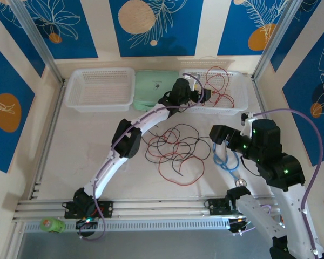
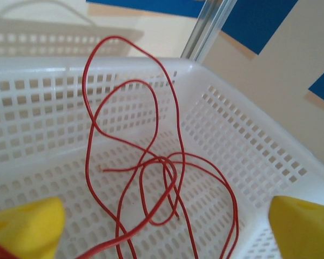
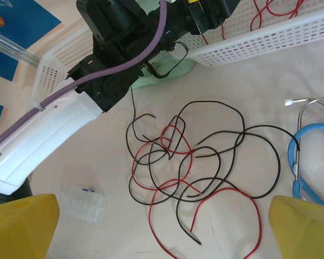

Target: Untangle the cables

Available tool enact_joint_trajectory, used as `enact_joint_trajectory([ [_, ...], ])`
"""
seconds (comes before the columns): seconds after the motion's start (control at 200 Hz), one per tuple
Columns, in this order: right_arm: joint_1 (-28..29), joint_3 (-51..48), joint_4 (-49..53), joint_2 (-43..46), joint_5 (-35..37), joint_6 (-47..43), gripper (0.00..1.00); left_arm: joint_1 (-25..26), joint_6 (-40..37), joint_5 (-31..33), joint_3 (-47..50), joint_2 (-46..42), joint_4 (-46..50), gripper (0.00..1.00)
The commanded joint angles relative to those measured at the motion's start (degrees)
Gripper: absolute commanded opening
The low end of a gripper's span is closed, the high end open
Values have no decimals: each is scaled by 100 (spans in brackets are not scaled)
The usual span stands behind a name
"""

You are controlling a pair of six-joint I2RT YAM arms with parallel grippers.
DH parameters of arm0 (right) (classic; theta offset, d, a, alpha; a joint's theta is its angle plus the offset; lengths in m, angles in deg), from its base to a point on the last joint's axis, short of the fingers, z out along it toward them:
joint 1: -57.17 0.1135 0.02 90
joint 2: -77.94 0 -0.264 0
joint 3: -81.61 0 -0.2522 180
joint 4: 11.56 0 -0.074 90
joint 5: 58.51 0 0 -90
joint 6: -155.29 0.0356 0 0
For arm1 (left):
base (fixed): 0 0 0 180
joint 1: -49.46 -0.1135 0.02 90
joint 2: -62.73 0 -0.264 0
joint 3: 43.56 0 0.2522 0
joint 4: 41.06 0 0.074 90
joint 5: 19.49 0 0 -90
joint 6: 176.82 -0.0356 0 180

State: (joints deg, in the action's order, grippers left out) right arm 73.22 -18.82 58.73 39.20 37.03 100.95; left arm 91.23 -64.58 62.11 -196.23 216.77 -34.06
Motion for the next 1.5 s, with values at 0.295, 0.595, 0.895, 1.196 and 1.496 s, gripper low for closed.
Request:
enact_joint_trajectory([
  [0.295, 261, -879, -201, -221, 141, 532, 95, 6, -469, -752, 788, -2240, 569, 100],
  [0.595, 1406, -1822, -1173, -1184, 845, 1405, 87, 0, -725, -852, 1082, -3104, 1977, 86],
  [0.895, 1818, -1370, -2985, -3724, 644, 1533, 82, -3, -1252, 502, 4347, -6152, 2067, 90],
  [1.196, 1603, -603, -3763, -5500, 718, 1837, 56, -3, -732, 1108, 6510, -8391, 2768, 89],
  [1.496, 1691, -304, -3606, -5602, 780, 1767, 1, -3, -556, 1114, 7610, -9014, 2883, 85],
])
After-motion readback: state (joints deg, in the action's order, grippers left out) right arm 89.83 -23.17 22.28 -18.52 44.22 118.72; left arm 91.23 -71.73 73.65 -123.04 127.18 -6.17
